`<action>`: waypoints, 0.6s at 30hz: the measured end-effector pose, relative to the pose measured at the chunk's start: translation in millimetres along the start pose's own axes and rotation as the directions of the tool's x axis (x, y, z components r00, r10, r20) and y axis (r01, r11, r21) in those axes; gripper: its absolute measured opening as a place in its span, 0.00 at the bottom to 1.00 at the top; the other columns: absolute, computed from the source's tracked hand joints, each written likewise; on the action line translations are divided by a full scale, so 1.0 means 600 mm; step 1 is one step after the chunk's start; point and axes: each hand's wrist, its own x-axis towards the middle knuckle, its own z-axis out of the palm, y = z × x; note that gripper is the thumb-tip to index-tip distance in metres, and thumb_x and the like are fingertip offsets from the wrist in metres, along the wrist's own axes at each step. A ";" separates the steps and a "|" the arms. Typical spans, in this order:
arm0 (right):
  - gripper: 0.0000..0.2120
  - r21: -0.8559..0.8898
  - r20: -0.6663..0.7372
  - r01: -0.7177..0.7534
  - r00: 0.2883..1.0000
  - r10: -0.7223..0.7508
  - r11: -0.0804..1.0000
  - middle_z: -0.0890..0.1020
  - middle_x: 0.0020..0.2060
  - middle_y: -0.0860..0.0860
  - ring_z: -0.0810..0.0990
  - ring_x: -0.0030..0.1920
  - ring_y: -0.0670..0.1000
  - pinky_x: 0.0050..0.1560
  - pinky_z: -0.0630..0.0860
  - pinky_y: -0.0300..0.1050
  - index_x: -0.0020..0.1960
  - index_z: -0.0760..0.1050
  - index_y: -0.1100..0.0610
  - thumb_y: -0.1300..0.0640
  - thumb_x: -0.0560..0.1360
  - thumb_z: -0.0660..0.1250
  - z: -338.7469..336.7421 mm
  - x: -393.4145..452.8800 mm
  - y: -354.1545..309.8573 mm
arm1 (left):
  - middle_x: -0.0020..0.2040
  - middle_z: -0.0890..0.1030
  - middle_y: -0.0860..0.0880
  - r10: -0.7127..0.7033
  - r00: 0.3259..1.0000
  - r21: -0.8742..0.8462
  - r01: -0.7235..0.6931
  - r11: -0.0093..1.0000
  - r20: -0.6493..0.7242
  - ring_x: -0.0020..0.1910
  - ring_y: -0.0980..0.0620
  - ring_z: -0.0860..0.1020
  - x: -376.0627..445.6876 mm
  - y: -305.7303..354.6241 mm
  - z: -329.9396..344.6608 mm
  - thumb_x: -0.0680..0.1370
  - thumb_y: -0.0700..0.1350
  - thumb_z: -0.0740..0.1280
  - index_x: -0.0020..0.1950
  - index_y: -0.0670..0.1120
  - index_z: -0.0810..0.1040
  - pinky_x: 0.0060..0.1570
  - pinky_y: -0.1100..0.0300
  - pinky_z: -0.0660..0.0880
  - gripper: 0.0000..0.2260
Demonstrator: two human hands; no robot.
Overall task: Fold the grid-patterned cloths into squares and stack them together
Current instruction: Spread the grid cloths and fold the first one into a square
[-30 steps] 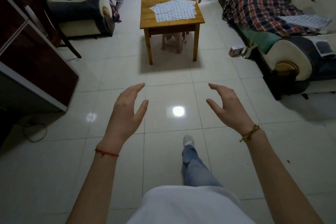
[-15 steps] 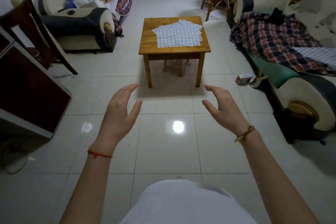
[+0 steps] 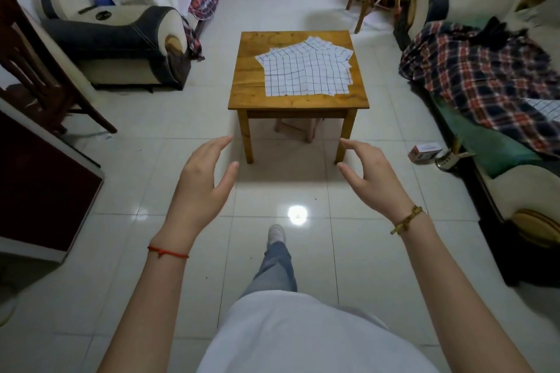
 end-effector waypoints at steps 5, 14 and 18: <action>0.23 0.018 0.021 -0.004 1.000 0.004 1.000 0.72 0.66 0.47 0.66 0.68 0.47 0.69 0.65 0.47 0.71 0.64 0.52 0.50 0.78 0.62 0.025 0.188 0.007 | 0.70 0.71 0.52 -0.012 1.000 -0.020 0.012 1.000 0.007 0.70 0.56 0.67 0.182 -0.057 0.014 0.81 0.48 0.62 0.74 0.49 0.66 0.67 0.62 0.62 0.21; 0.22 0.047 0.015 -0.022 1.000 0.021 0.999 0.73 0.65 0.47 0.67 0.67 0.47 0.68 0.66 0.48 0.70 0.65 0.52 0.51 0.78 0.63 0.043 0.450 0.004 | 0.70 0.71 0.52 0.011 0.998 -0.029 -0.009 1.000 0.060 0.70 0.56 0.67 0.453 -0.124 0.035 0.81 0.49 0.61 0.74 0.51 0.66 0.68 0.59 0.65 0.21; 0.22 0.042 0.020 -0.056 0.998 0.055 0.998 0.72 0.66 0.47 0.67 0.68 0.46 0.68 0.67 0.50 0.70 0.65 0.52 0.50 0.78 0.63 0.052 0.517 0.023 | 0.71 0.70 0.53 0.008 0.996 -0.023 -0.006 1.000 0.087 0.70 0.56 0.66 0.527 -0.144 0.054 0.81 0.50 0.61 0.74 0.51 0.65 0.68 0.60 0.65 0.21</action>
